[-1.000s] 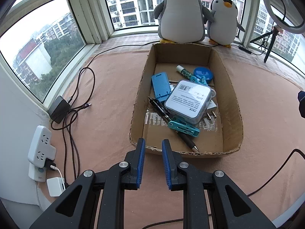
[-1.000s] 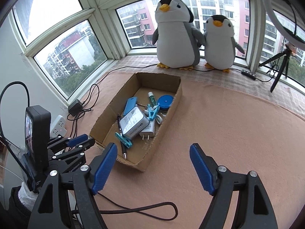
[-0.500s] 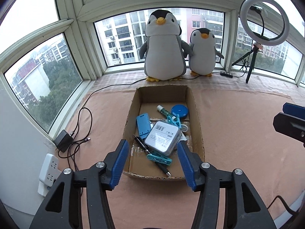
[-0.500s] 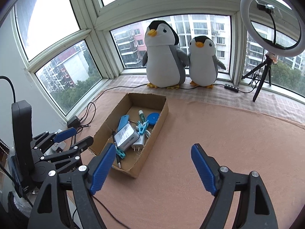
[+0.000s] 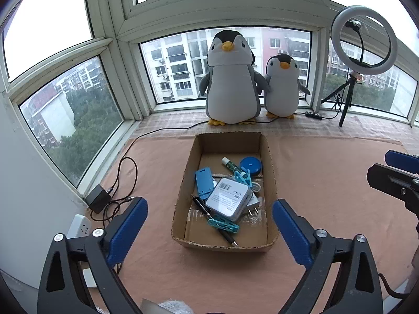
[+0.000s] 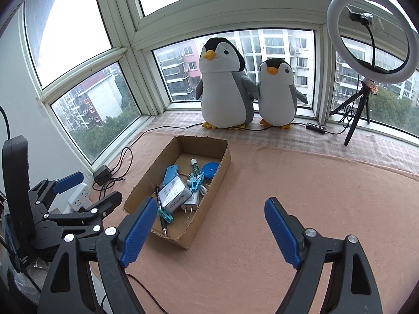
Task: Organize rigid objects
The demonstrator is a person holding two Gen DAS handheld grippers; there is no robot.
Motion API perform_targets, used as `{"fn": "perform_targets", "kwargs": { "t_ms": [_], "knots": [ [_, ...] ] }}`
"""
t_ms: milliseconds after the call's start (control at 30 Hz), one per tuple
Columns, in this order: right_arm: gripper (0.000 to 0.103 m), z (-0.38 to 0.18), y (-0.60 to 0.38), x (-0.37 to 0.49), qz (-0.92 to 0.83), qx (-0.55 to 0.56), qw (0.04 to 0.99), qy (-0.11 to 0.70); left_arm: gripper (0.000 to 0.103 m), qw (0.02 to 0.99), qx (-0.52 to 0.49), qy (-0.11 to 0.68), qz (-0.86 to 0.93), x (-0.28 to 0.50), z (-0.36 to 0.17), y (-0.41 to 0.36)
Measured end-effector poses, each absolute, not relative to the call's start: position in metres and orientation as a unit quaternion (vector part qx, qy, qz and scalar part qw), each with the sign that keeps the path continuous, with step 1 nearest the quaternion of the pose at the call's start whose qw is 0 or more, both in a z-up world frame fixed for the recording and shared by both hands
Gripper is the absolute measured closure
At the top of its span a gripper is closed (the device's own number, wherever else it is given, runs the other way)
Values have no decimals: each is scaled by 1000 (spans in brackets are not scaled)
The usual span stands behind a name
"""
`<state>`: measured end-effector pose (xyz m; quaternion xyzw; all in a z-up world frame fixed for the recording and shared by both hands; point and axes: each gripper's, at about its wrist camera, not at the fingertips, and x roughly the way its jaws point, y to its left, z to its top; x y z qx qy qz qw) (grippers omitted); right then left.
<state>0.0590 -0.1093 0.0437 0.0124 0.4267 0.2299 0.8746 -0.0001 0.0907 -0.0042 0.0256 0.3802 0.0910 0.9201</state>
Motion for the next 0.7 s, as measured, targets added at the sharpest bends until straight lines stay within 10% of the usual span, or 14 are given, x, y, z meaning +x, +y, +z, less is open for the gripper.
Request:
{"fn": "perform_targets", "kwargs": {
  "t_ms": [700],
  "knots": [
    [13,52,-134,51,186,7,898,399,1,925,9,370,83,-3,10,83]
  ]
}}
